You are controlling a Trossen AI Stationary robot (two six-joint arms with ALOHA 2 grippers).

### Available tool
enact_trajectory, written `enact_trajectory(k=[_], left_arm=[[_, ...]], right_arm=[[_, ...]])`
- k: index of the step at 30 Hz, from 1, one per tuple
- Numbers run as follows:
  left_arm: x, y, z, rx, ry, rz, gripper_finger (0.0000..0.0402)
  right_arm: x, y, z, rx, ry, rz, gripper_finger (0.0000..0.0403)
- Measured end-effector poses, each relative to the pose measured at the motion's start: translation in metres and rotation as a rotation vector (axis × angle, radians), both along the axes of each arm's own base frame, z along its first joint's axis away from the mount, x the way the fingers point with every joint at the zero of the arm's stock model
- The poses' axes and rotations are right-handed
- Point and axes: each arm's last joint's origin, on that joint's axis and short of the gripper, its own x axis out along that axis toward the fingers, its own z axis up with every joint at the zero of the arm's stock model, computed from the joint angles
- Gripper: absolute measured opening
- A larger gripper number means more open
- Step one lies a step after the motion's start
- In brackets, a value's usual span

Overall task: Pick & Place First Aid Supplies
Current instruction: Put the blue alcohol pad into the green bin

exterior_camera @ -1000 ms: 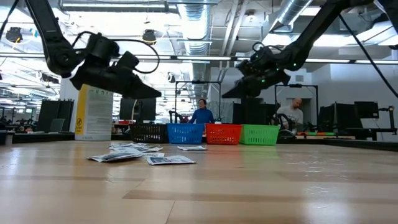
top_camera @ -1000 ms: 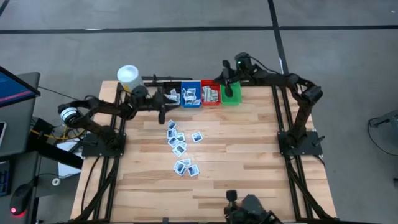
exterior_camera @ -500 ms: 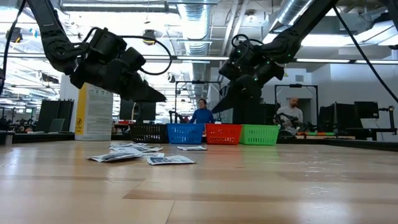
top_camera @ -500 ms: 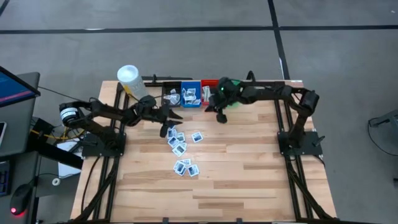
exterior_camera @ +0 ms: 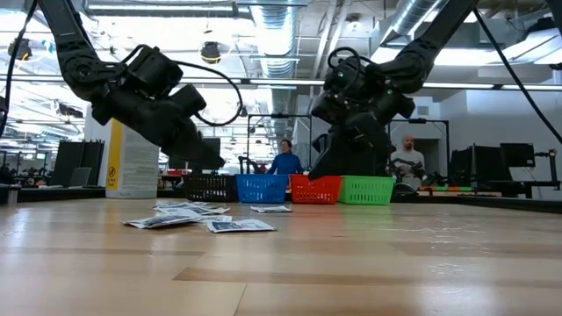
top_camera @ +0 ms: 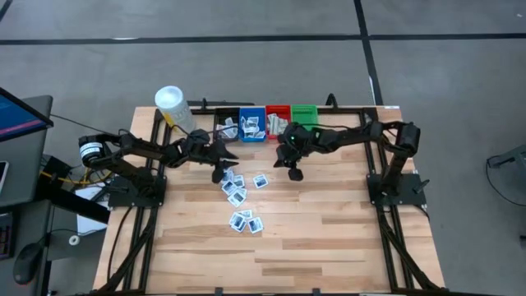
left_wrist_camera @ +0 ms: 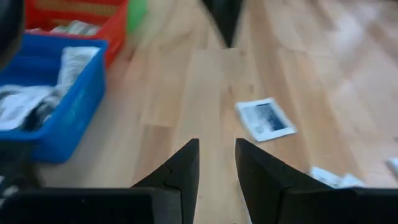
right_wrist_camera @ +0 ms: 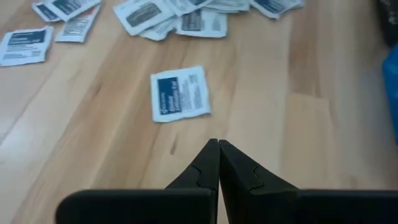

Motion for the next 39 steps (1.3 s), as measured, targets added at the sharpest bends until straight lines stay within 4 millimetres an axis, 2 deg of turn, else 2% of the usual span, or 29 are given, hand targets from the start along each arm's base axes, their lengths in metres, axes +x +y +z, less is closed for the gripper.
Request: enact_trajectory(k=[9,16,24,39], left_arm=[[0.002,-0.004,-0.005,-0.014,0.027,0.008,0.0104],[0.004,-0.006,-0.012,-0.033,0.066,0.096,0.0104],[0.004,-0.006,-0.012,-0.060,0.067,0.119,0.0104],[0.000,-0.026,-0.021,-0.086,0.100,0.054,0.0104]], right_arm=[[0.003,0.006,0.000,0.021,-0.018,-0.010,0.0000],[0.007,0.018,0.001,0.026,-0.024,0.021,0.0000],[0.016,0.029,0.002,0.039,-0.074,0.032,0.0000],[0.026,0.039,-0.009,0.053,-0.105,0.043,0.0000]])
